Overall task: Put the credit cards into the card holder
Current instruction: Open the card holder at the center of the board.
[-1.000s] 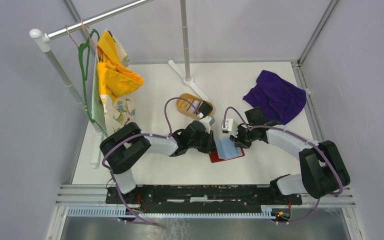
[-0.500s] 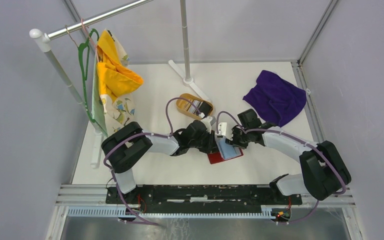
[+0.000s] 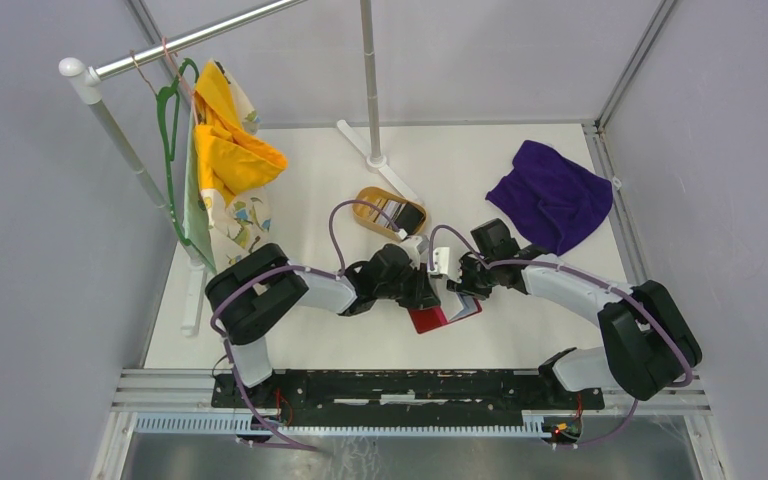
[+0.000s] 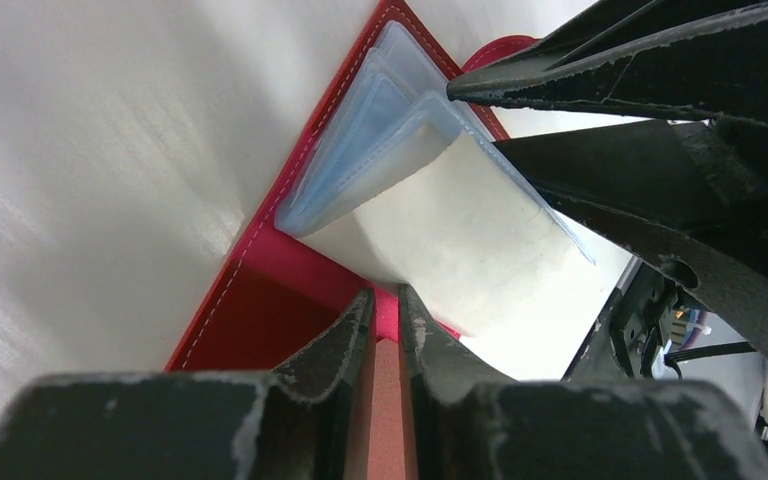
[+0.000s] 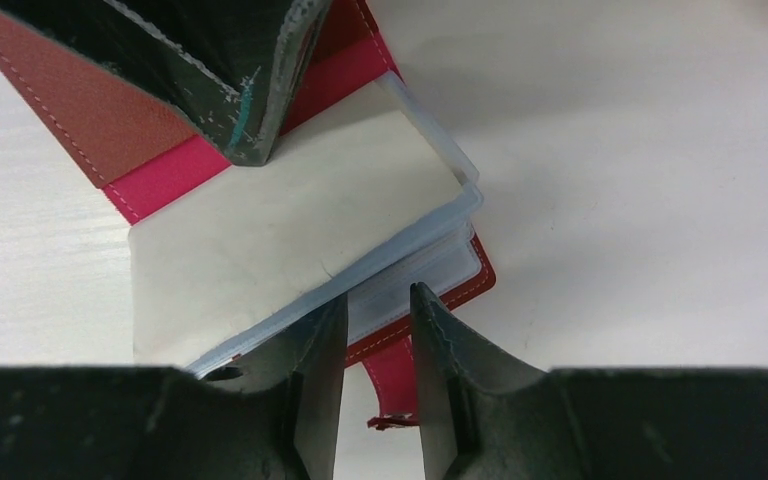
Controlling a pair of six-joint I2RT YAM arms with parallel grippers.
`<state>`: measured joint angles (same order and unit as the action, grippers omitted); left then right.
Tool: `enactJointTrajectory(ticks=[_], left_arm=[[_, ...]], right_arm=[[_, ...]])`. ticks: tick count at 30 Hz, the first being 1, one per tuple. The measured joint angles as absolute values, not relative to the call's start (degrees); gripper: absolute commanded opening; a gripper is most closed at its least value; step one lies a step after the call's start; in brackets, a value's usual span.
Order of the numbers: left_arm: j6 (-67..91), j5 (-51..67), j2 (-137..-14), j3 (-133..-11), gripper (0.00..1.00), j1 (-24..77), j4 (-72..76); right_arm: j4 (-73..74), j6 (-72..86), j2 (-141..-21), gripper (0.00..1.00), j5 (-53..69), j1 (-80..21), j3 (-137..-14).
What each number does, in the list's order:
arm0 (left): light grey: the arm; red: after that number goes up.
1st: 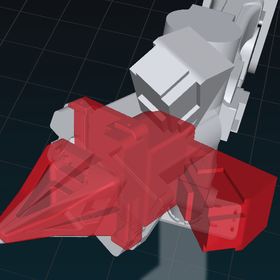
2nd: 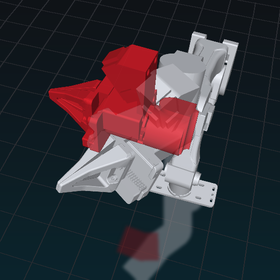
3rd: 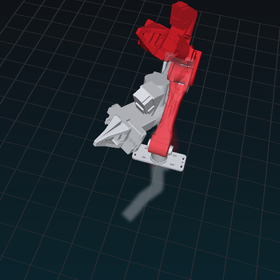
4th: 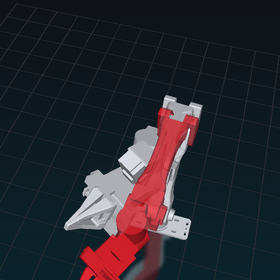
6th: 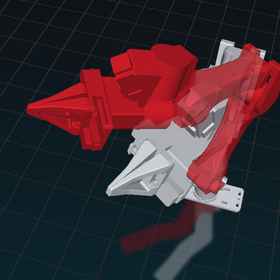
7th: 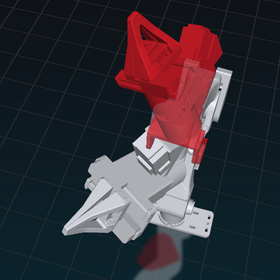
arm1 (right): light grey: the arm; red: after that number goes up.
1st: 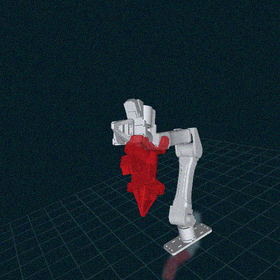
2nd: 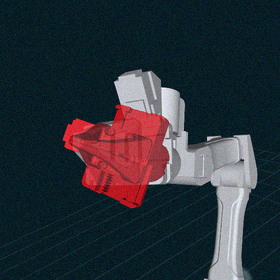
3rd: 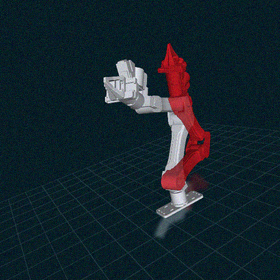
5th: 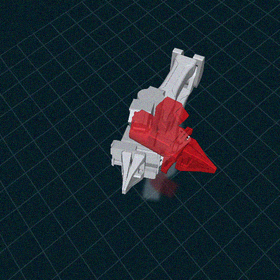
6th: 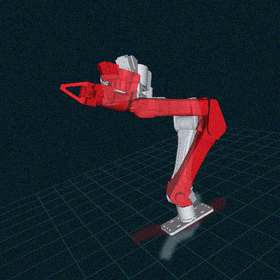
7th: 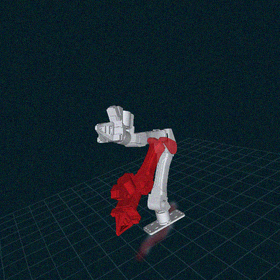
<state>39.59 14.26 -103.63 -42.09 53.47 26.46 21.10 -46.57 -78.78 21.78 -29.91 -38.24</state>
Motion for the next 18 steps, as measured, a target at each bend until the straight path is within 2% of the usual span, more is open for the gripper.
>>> enactJointTrajectory(ticks=[10, 18], left_arm=[[40.1, 14.7, -101.9, -39.9, 0.23, 53.3, 27.0], [41.3, 15.6, -99.1, -37.1, 0.43, 52.6, 27.6]], right_arm=[[23.0, -45.7, -78.9, 0.39, 30.3, -29.4, -38.2], [21.5, -42.5, -80.7, 0.37, 31.4, -27.6, -38.3]])
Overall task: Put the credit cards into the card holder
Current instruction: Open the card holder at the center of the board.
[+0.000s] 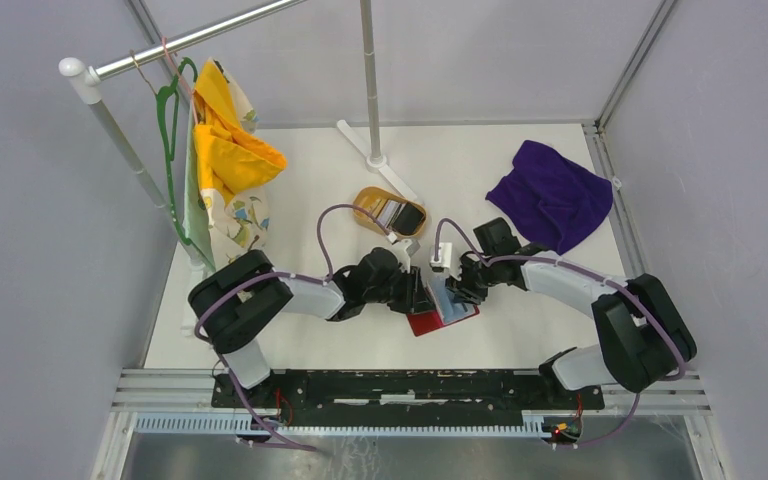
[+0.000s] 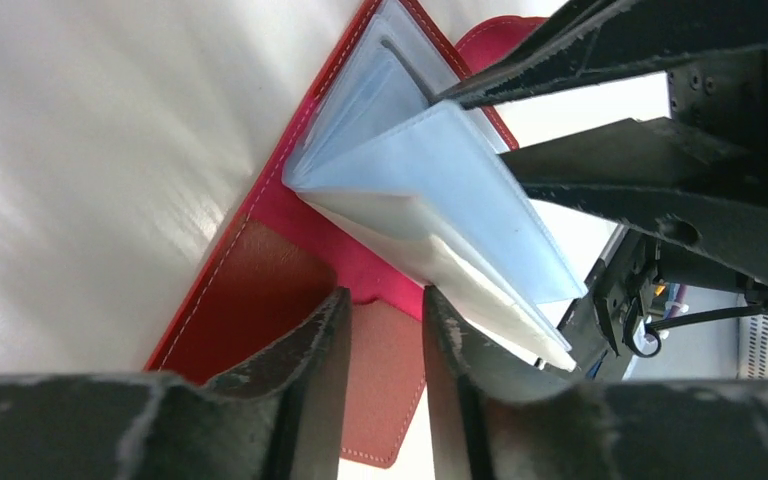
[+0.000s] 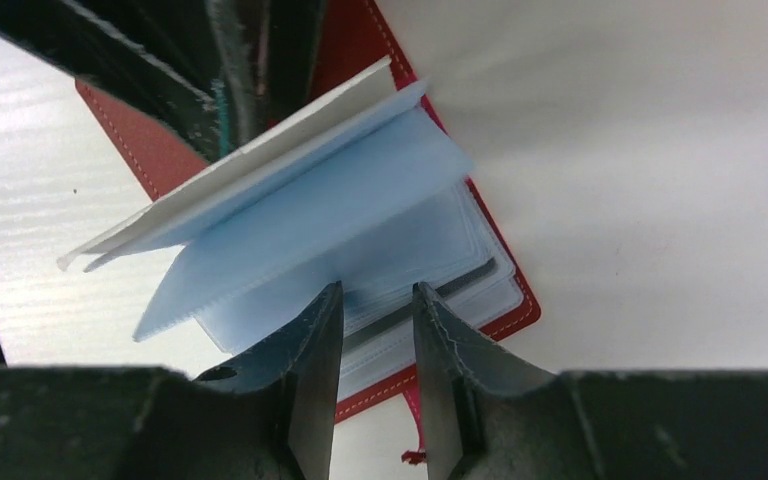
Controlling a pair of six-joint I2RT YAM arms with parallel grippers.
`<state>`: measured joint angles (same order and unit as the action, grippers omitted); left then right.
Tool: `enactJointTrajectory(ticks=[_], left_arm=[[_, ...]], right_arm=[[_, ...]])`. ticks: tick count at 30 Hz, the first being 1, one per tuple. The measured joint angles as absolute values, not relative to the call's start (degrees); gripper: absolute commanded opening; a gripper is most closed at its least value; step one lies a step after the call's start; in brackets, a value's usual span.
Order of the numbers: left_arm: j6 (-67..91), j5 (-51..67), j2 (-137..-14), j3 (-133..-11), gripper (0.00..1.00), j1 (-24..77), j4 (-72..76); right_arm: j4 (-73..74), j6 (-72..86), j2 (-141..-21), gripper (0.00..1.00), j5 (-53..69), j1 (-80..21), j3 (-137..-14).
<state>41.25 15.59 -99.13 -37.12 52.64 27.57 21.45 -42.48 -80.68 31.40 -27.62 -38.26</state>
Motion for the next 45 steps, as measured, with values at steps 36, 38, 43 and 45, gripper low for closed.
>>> enactJointTrajectory(ticks=[36, 38, 43, 45], left_arm=[[44.0, 5.5, -78.9, -23.8, 0.37, 54.1, 29.5], [43.9, 4.6, -75.0, -23.0, 0.38, 54.1, 29.5], [43.4, 3.3, -67.1, -21.6, 0.38, 54.1, 30.9], [43.4, 3.3, -65.9, -20.7, 0.38, 54.1, 32.0]], right_arm=[[19.1, -33.7, -95.2, 0.37, 62.9, -26.1, -40.4], [22.1, -35.7, -97.1, 0.40, 66.4, -26.3, -41.7], [38.4, -52.1, -103.1, 0.45, 72.3, -28.1, -51.8], [43.9, -58.8, -104.2, 0.45, 73.4, -28.6, -54.6]])
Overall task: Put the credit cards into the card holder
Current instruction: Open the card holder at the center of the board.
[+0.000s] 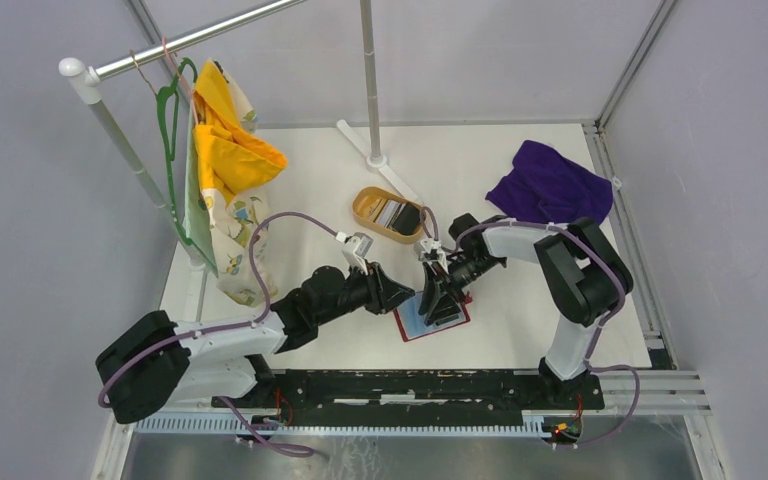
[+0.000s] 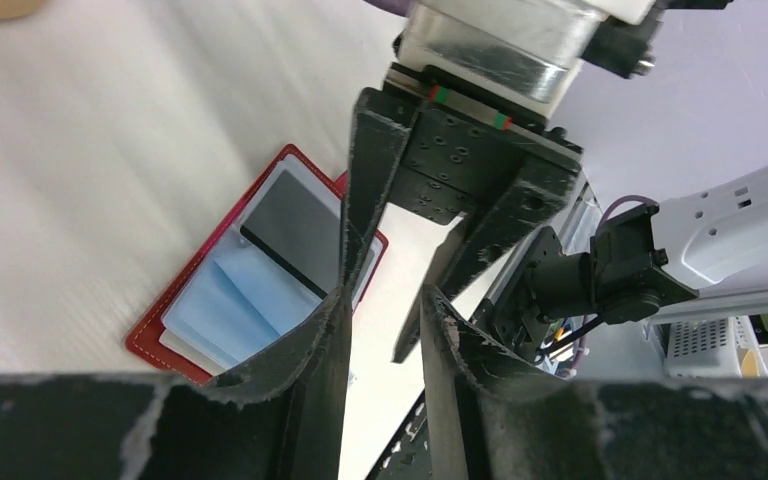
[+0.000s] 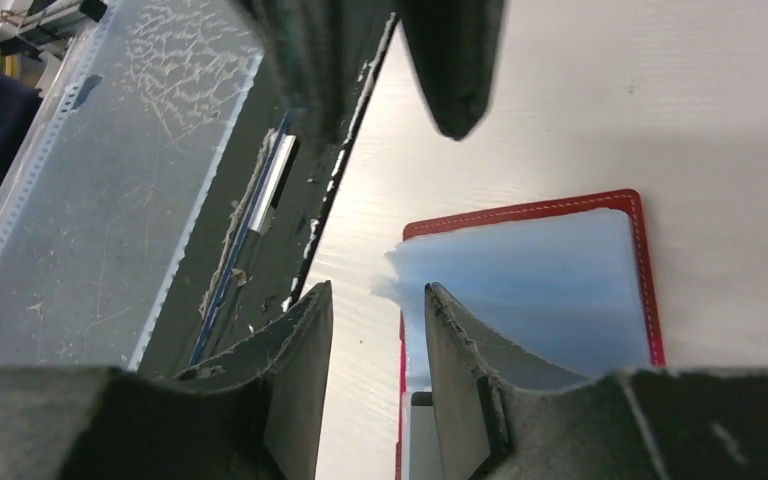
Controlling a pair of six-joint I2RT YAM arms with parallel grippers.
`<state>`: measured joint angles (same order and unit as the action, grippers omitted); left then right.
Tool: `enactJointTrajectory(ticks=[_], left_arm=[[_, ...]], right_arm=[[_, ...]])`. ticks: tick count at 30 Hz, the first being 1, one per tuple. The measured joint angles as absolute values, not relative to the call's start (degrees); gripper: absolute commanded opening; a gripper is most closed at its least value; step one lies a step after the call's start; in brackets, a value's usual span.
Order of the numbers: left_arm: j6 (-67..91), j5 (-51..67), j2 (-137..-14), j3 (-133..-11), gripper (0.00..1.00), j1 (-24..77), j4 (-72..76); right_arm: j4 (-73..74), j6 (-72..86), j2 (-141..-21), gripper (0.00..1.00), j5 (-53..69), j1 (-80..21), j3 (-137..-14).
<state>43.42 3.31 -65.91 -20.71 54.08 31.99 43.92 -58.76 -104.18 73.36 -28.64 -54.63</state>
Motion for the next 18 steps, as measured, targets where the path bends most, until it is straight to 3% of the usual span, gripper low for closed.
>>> enactJointTrajectory(ticks=[3, 5, 8, 12, 13, 15, 18], left_arm=[[43.4, 3.4, -65.7, -19.3, 0.38, 54.1, 33.4], [43.4, 3.6, -65.7, -18.0, 0.38, 54.1, 34.6], [43.4, 4.1, -65.5, -16.6, 0.38, 54.1, 35.9], [43.4, 4.8, -63.7, -16.4, 0.38, 54.1, 36.5], [43.4, 4.7, -63.1, -16.4, 0.38, 54.1, 36.5], [43.4, 4.6, -61.8, -16.4, 0.38, 54.1, 36.4], [43.4, 4.4, -61.8, -16.6, 0.21, 54.1, 35.3]], right_arm=[[46.0, -61.0, -103.4, 0.48, 72.8, -29.0, -54.3], [39.7, -55.1, -99.5, 0.58, 69.1, -29.4, -50.6], [27.9, -45.7, -87.2, 0.57, 59.6, -30.7, -41.5], [23.8, -44.0, -75.4, 0.54, 52.4, -32.0, -40.7], [22.3, -44.9, -72.8, 0.51, 50.1, -32.0, -40.6], [18.7, -46.6, -68.0, 0.33, 46.6, -31.8, -38.3], [15.6, -50.0, -63.2, 0.13, 44.5, -31.8, -32.4]])
